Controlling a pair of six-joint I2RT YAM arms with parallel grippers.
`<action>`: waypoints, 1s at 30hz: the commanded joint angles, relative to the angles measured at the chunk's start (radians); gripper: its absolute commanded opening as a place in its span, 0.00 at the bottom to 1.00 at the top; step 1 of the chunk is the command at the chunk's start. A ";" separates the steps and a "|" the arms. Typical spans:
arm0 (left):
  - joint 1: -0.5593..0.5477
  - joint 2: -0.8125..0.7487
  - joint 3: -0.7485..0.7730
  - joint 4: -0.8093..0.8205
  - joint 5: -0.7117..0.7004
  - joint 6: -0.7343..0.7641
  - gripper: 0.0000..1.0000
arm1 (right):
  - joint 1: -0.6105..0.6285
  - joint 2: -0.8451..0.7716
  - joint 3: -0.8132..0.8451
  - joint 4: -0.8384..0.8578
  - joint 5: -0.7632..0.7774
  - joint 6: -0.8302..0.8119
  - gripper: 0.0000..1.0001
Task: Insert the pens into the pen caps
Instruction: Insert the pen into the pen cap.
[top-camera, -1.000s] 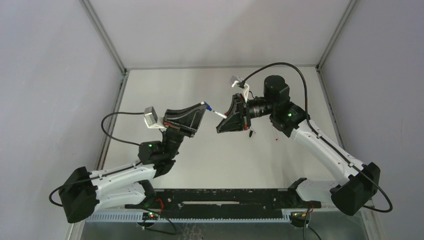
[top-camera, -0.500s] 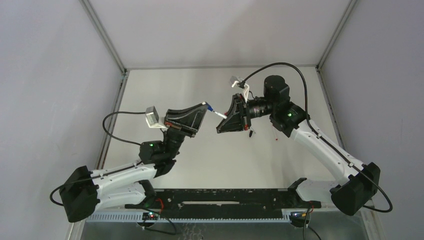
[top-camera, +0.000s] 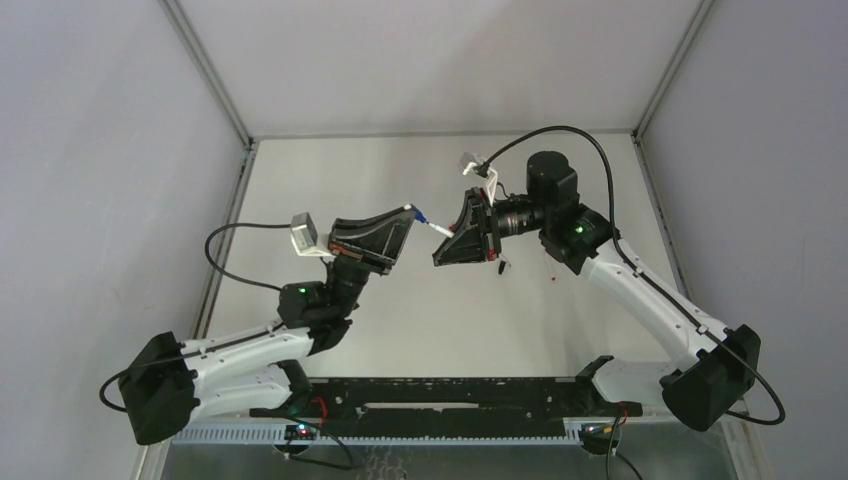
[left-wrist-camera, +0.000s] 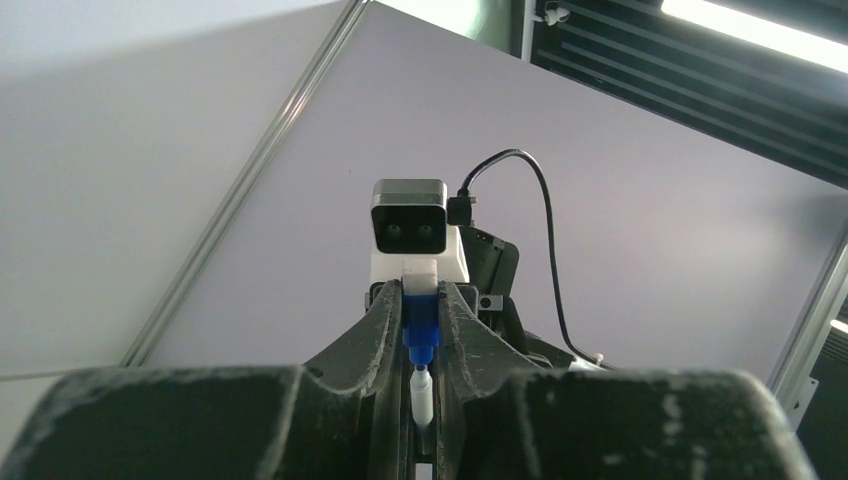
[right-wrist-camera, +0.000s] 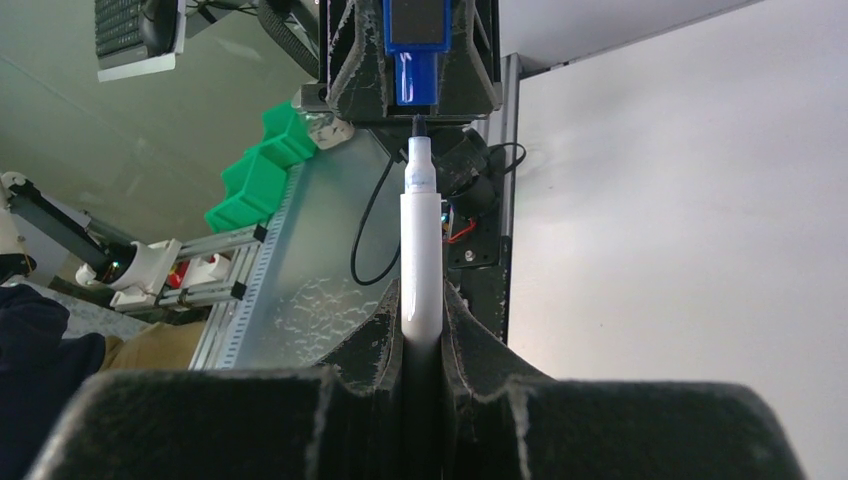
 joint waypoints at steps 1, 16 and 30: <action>-0.005 -0.017 0.056 0.035 0.023 -0.005 0.01 | 0.005 0.000 0.034 0.004 0.008 -0.018 0.00; -0.005 0.003 0.054 0.036 0.026 -0.034 0.01 | 0.005 0.000 0.034 0.024 0.008 0.002 0.00; -0.006 0.015 0.055 0.036 0.027 -0.049 0.01 | 0.005 -0.001 0.034 0.042 0.004 0.018 0.00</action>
